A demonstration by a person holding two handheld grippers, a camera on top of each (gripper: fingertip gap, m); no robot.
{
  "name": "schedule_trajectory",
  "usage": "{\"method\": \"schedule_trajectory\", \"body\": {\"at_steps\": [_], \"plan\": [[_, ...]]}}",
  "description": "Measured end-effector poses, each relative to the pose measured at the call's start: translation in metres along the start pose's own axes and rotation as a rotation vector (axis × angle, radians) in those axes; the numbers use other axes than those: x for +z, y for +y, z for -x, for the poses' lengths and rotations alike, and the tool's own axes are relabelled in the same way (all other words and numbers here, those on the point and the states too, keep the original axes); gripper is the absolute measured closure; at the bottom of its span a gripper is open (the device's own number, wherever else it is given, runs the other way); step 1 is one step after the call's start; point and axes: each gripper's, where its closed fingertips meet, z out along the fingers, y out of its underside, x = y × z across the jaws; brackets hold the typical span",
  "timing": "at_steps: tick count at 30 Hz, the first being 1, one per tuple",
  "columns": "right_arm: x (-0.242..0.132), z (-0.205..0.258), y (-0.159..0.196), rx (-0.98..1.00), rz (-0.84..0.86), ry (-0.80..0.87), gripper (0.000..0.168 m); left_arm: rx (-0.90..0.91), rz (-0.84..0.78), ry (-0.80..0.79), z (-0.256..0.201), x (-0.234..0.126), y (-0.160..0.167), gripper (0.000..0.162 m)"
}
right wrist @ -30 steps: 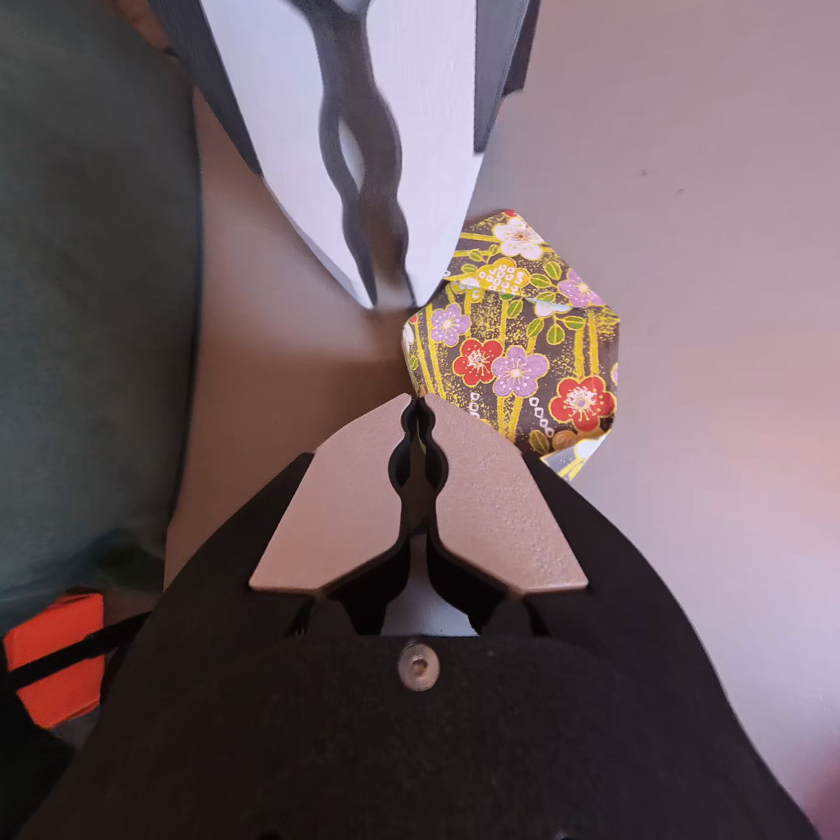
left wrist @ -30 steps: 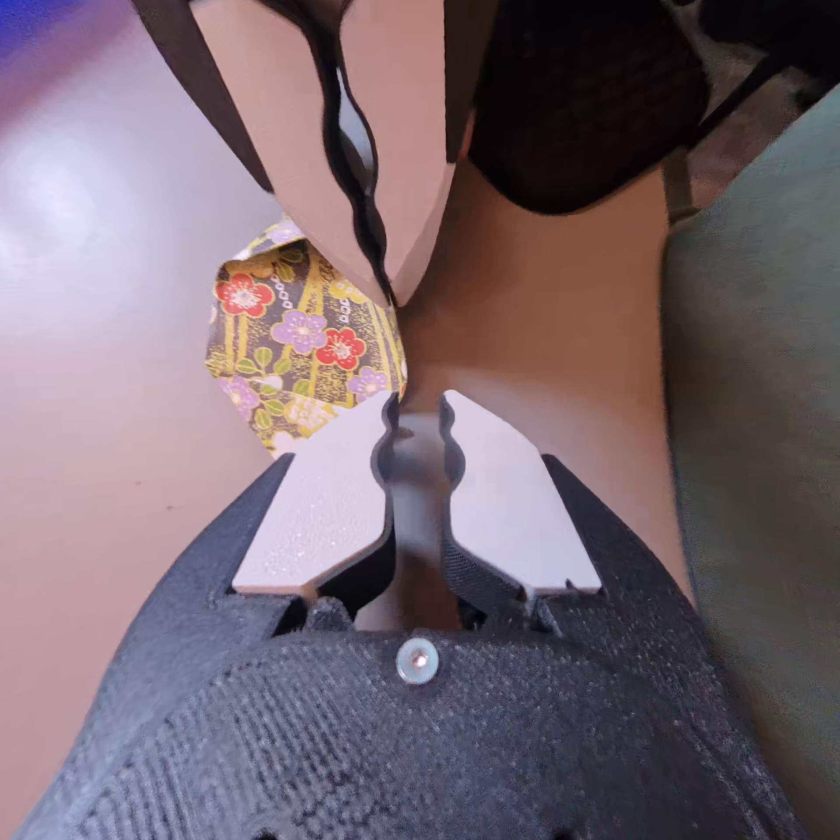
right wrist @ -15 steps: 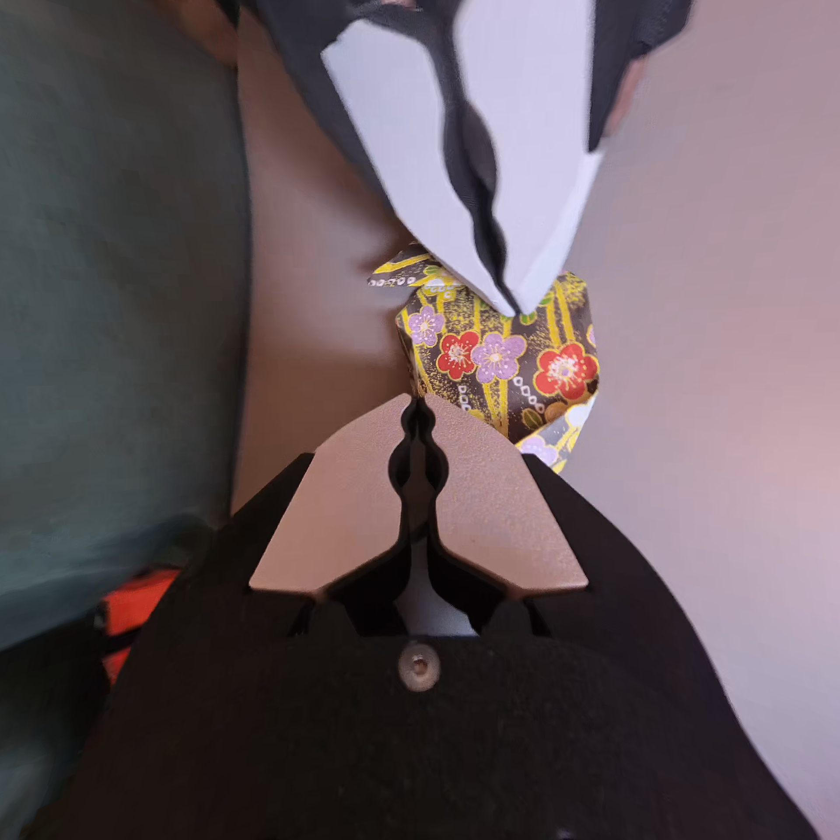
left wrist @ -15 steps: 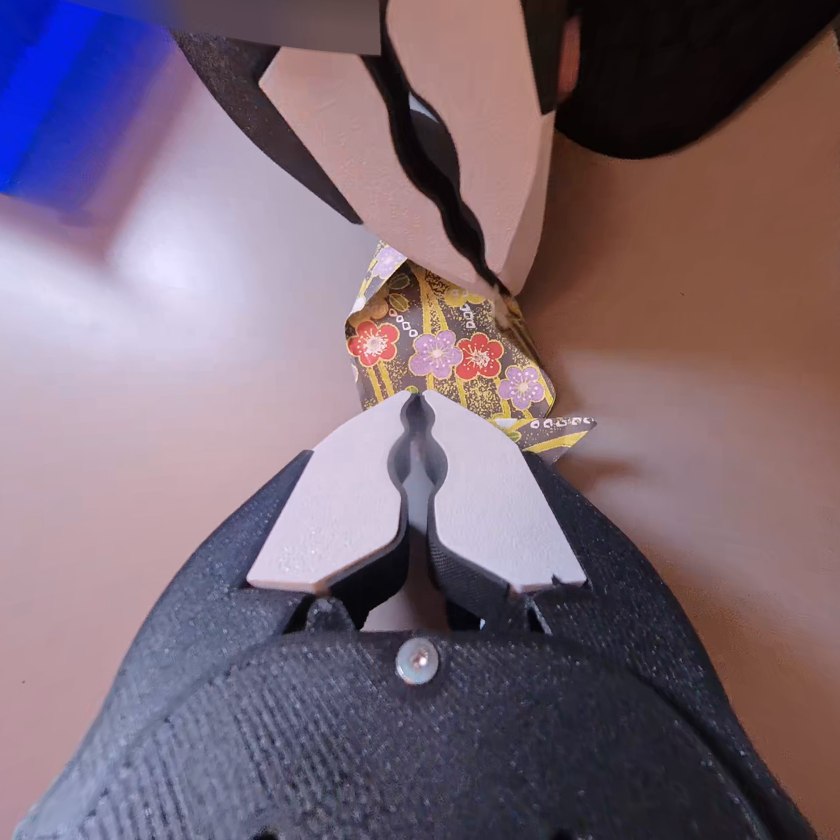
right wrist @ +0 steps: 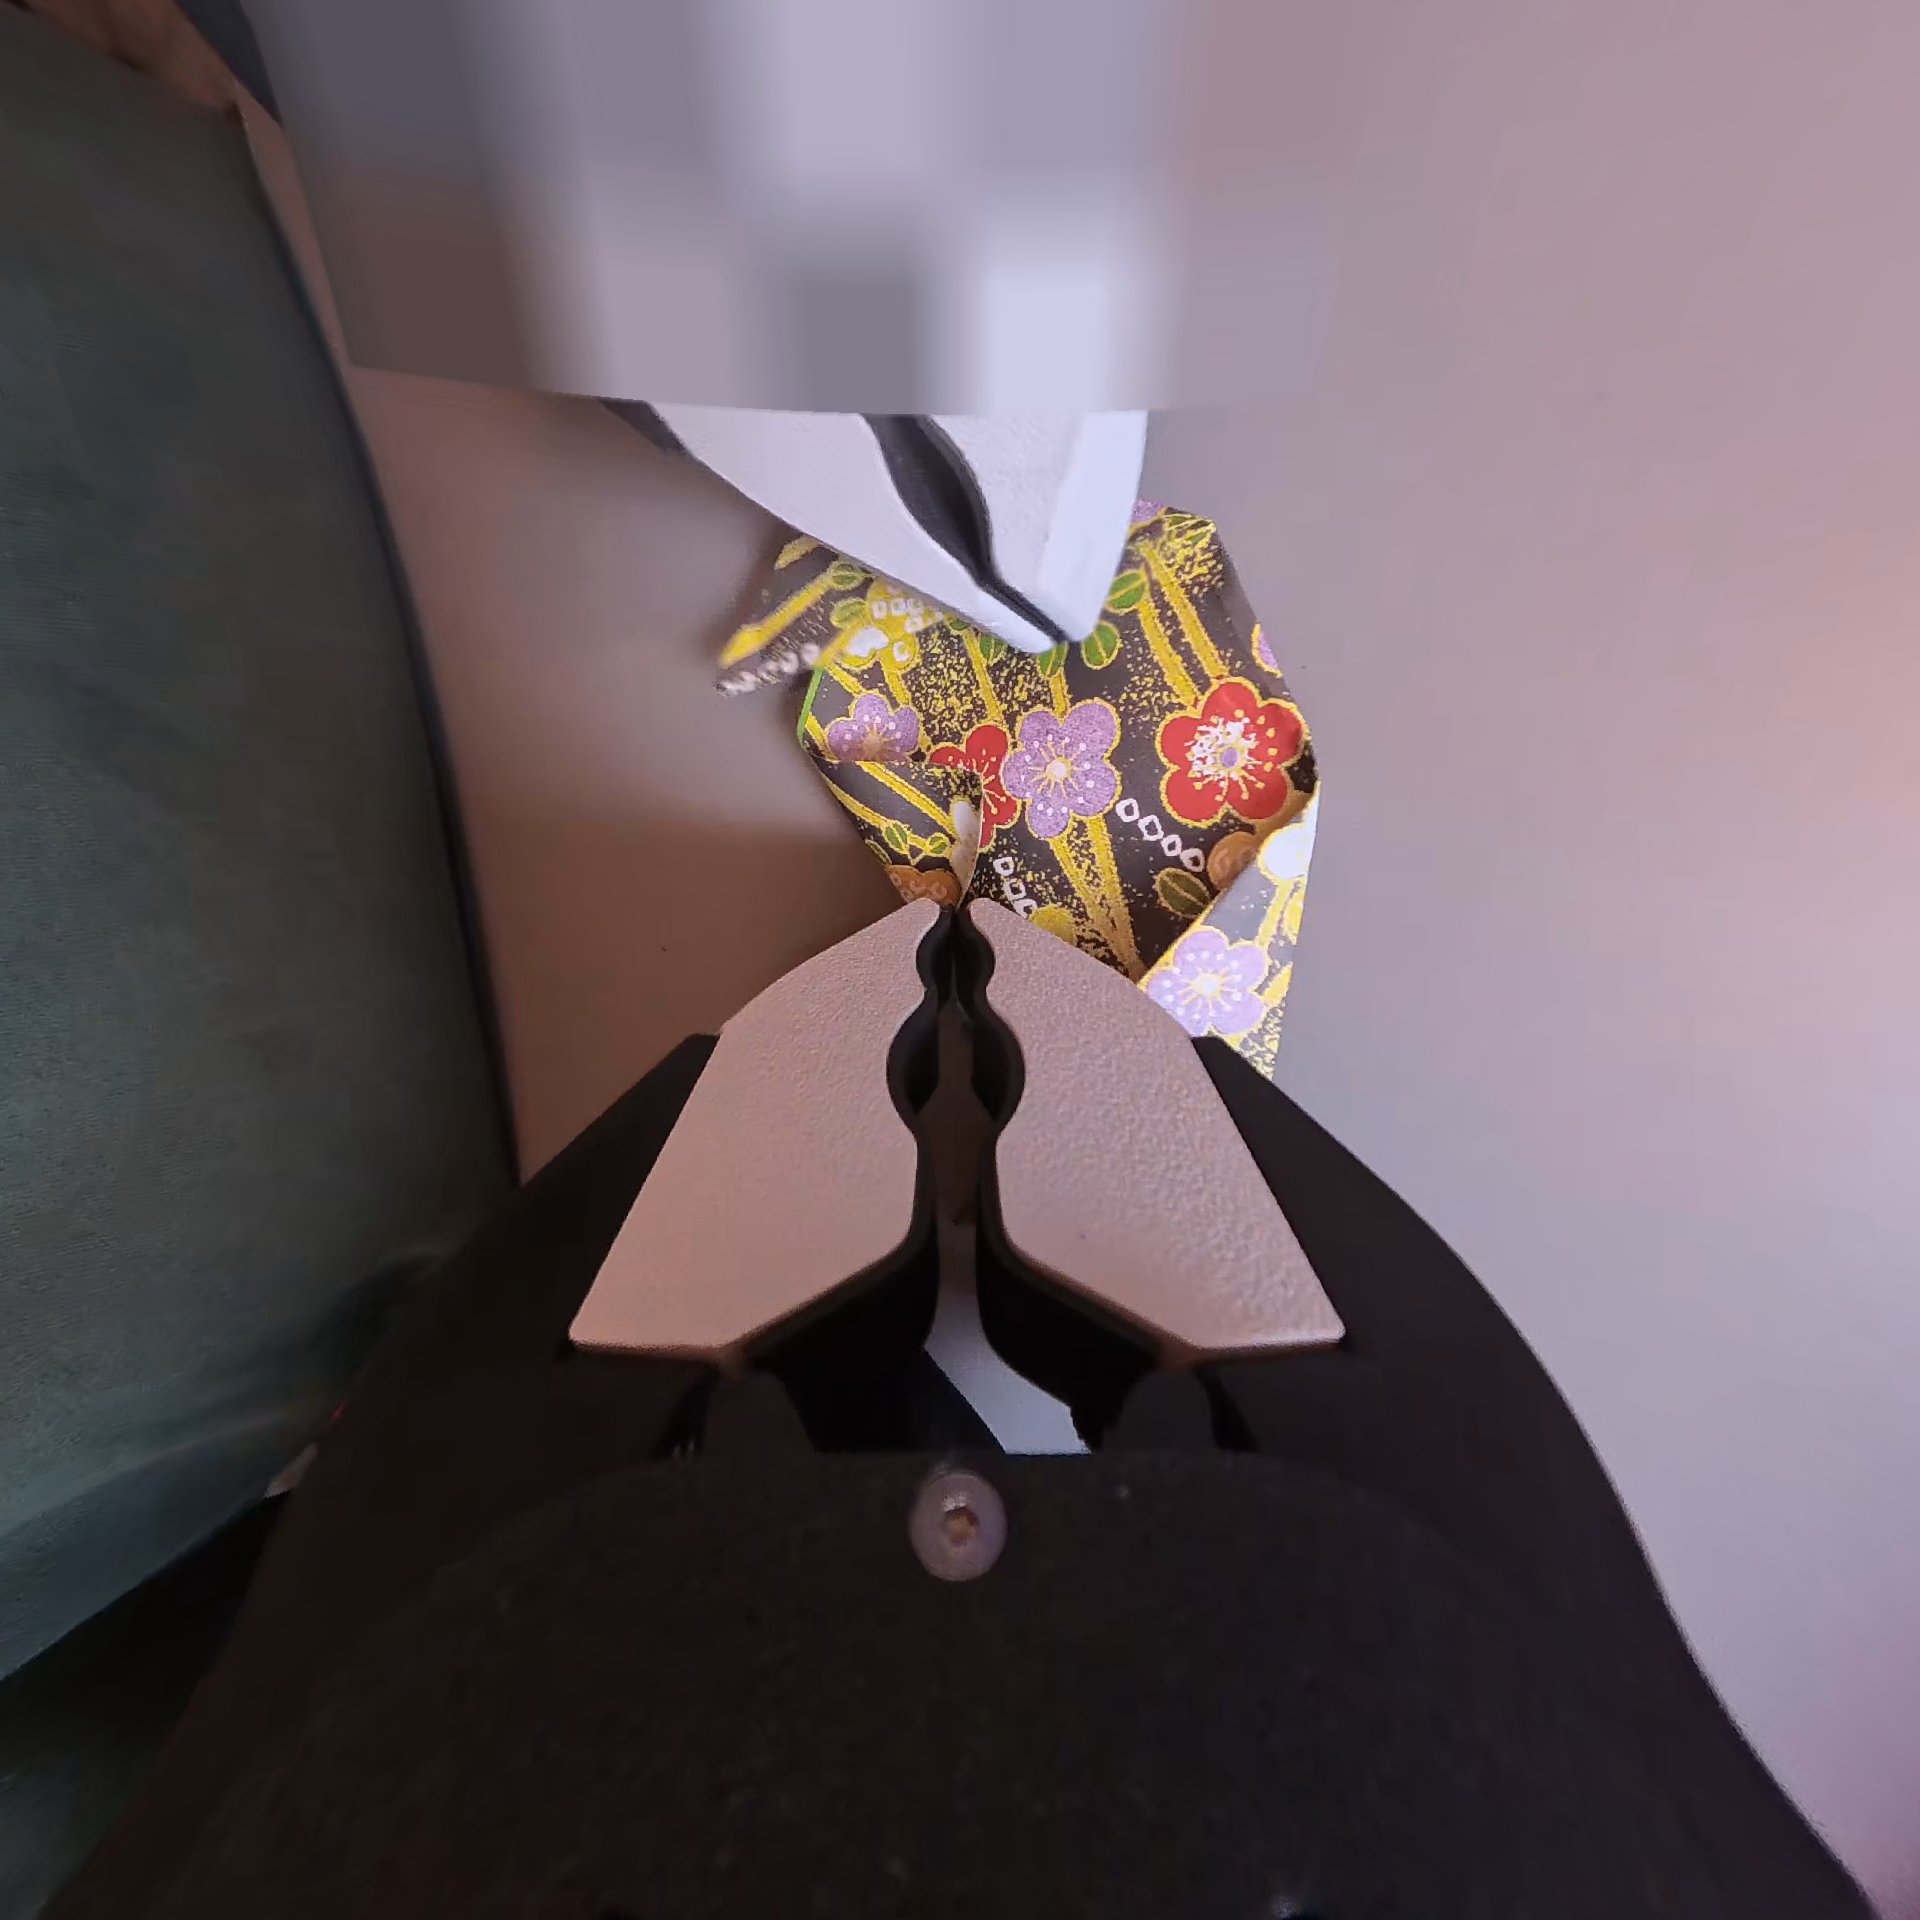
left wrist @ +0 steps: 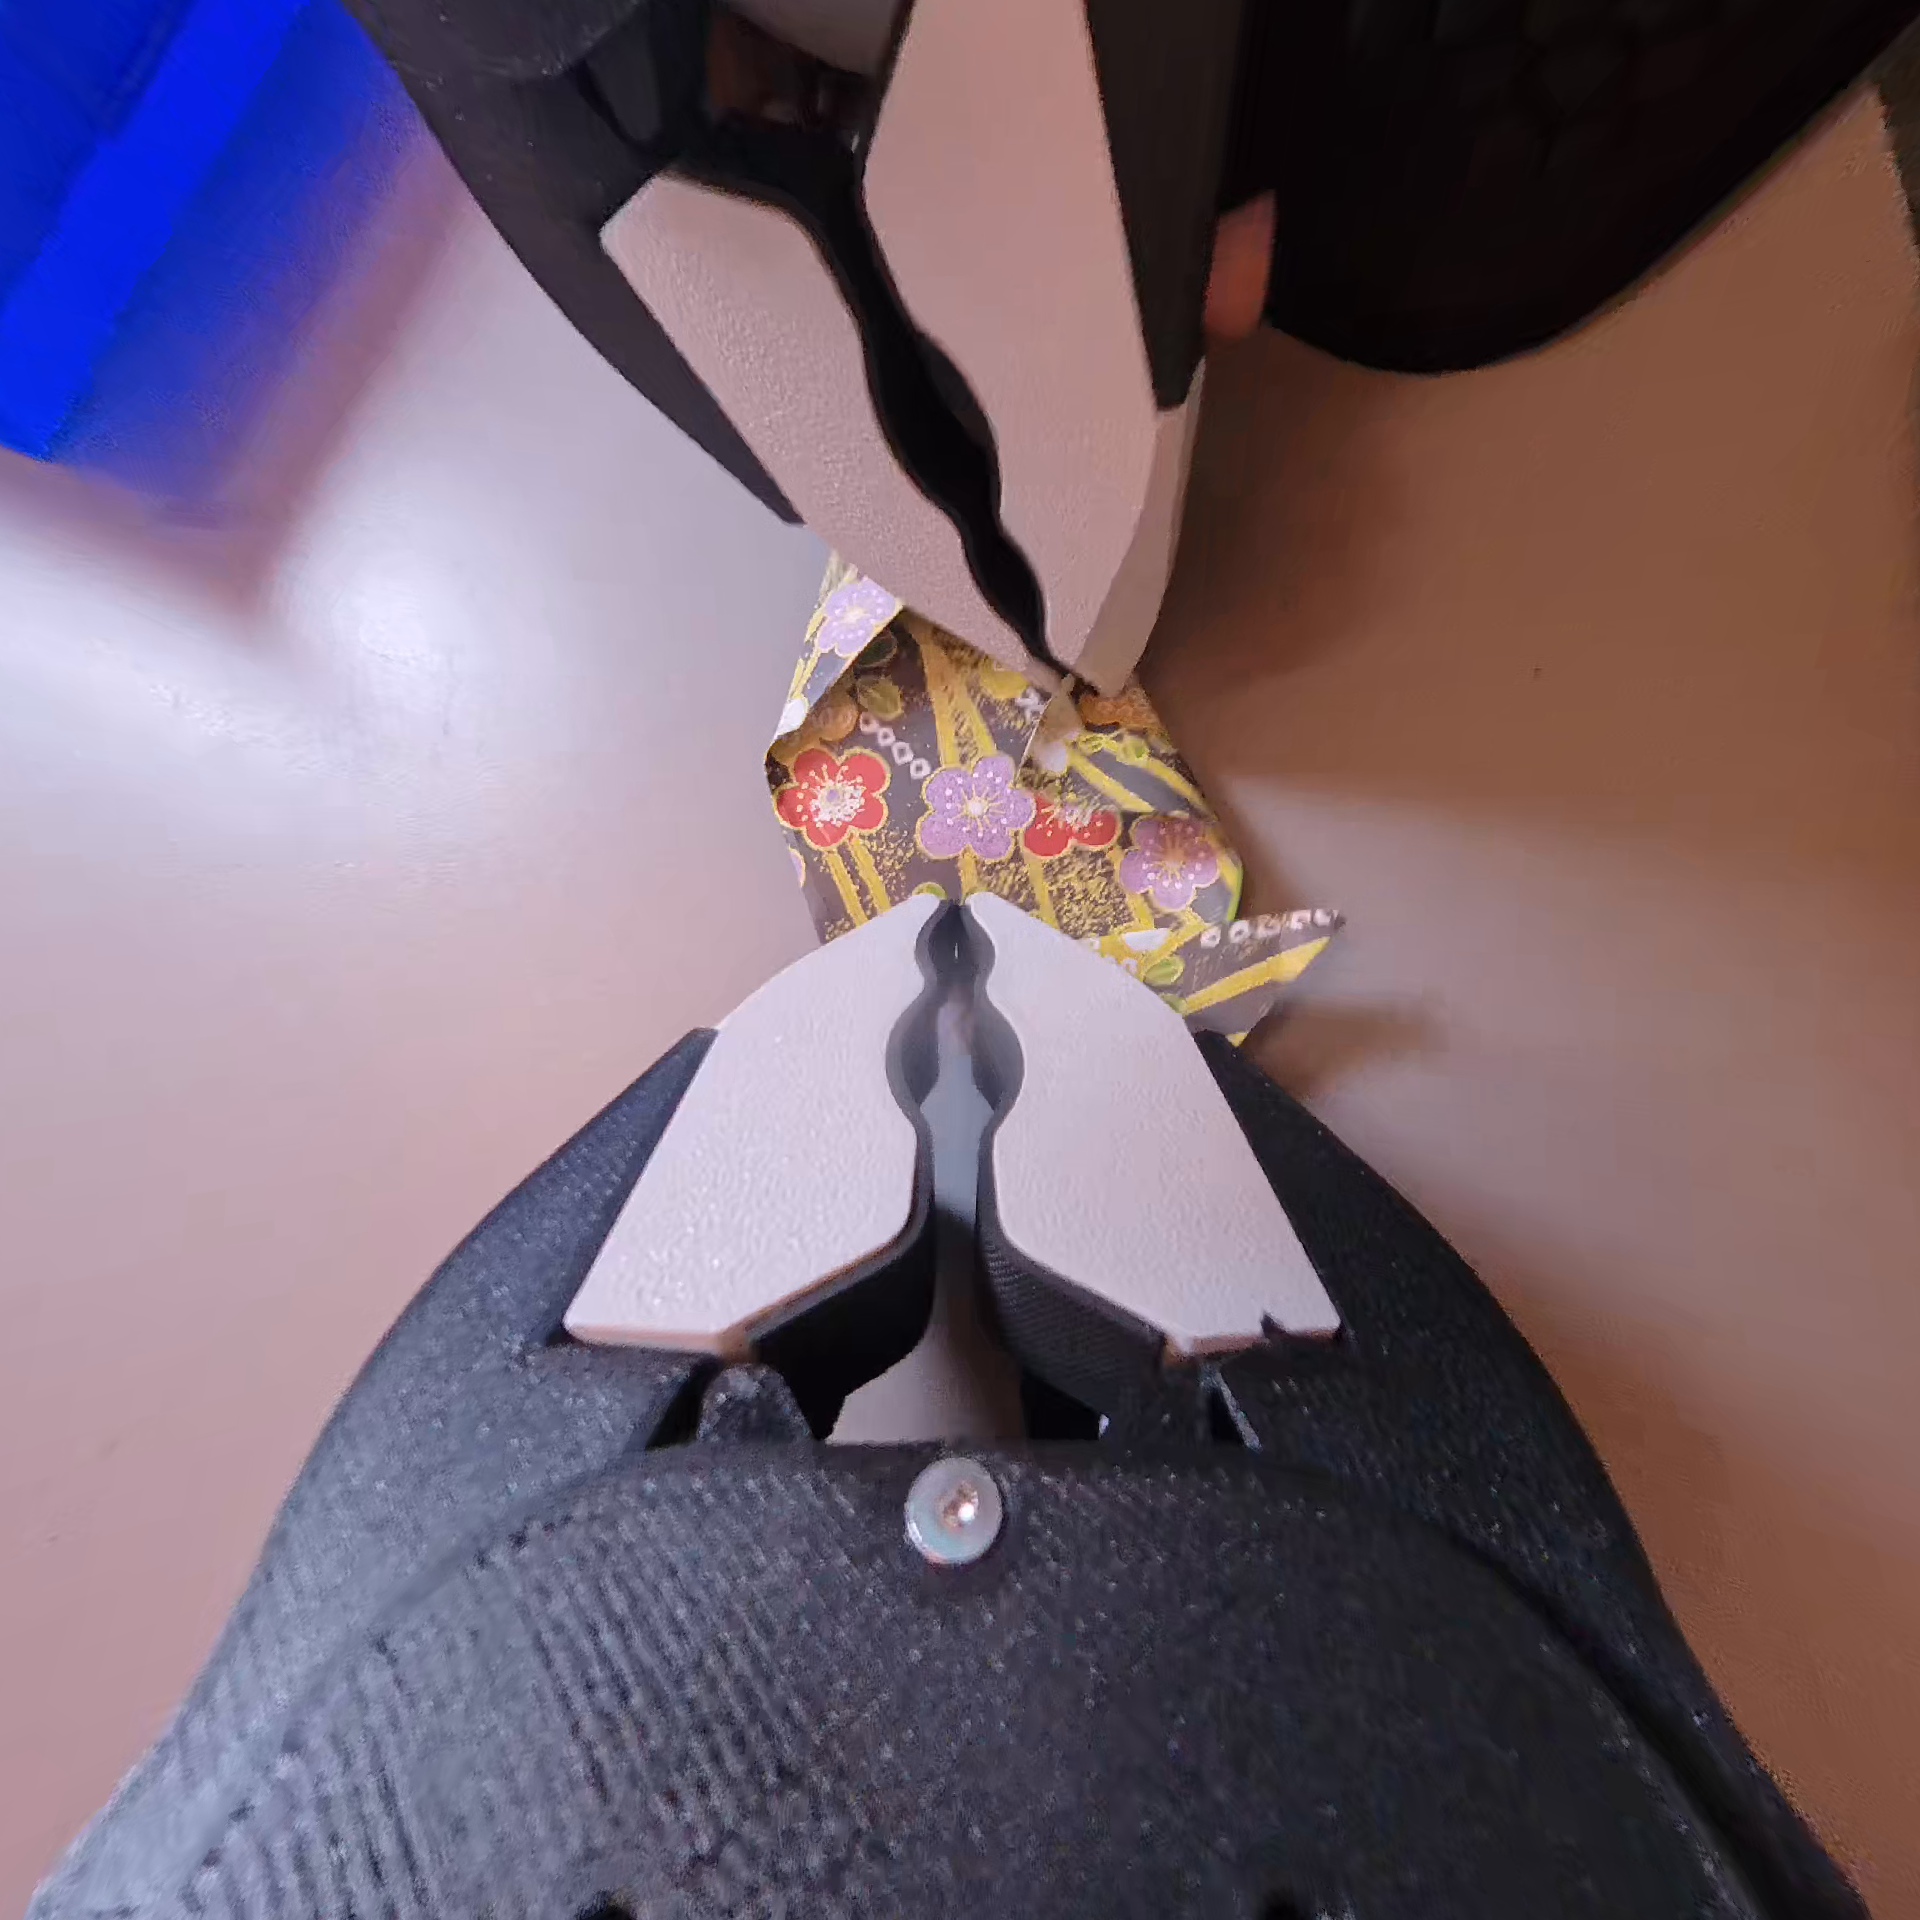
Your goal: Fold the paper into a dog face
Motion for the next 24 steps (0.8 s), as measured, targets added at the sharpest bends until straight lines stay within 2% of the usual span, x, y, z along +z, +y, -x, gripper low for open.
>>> {"method": "schedule_trajectory", "body": {"at_steps": [3, 5, 9, 17, 21, 24], "plan": [[0.000, 0.000, 0.000, -0.001, -0.003, 0.014, 0.168, -0.016, -0.130, 0.069, -0.019, -0.011, -0.026, 0.159], [0.000, 0.000, 0.000, 0.000, -0.003, 0.018, 0.168, 0.024, -0.139, 0.088, -0.034, -0.009, -0.034, 0.156], [0.000, 0.000, 0.000, 0.009, -0.008, 0.010, 0.168, 0.135, -0.011, -0.008, -0.040, 0.012, -0.019, 0.162], [0.000, 0.000, 0.000, -0.023, -0.007, 0.026, 0.168, 0.006, -0.006, 0.023, -0.039, 0.015, -0.015, 0.162], [-0.008, 0.000, -0.003, -0.142, -0.052, 0.100, 0.166, -0.006, -0.008, 0.030, -0.040, 0.015, -0.015, 0.162], [-0.027, 0.021, -0.017, -0.372, -0.197, 0.159, 0.159, -0.007, -0.012, 0.034, -0.040, 0.015, -0.015, 0.162]]}}
